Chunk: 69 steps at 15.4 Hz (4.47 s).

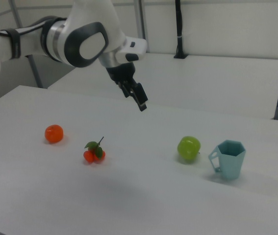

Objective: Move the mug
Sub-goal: 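Move the gripper over to the light-blue mug beside the green apple, then lower the gripper and close it on the mug's rim, then lift the light-blue mug up off the table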

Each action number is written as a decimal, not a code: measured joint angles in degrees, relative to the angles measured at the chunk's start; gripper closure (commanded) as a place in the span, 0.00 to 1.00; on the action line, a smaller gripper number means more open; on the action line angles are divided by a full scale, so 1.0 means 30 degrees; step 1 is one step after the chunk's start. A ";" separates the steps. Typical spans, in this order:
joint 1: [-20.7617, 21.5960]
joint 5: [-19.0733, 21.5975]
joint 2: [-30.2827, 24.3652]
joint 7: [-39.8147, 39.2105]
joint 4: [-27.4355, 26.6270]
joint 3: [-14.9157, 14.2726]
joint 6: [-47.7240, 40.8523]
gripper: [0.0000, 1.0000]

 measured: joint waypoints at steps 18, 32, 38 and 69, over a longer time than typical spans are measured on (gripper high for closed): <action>-0.2942 -0.0041 0.4458 0.3125 0.0004 -0.0938 0.6528 0.36; -0.3700 0.0467 0.7521 0.3271 0.1172 -0.0939 0.8670 0.36; -0.3876 0.0467 0.8382 0.3271 0.1896 -0.0939 0.9353 0.36; -0.3926 -0.0041 0.9720 0.3194 0.2125 -0.0938 1.1340 0.95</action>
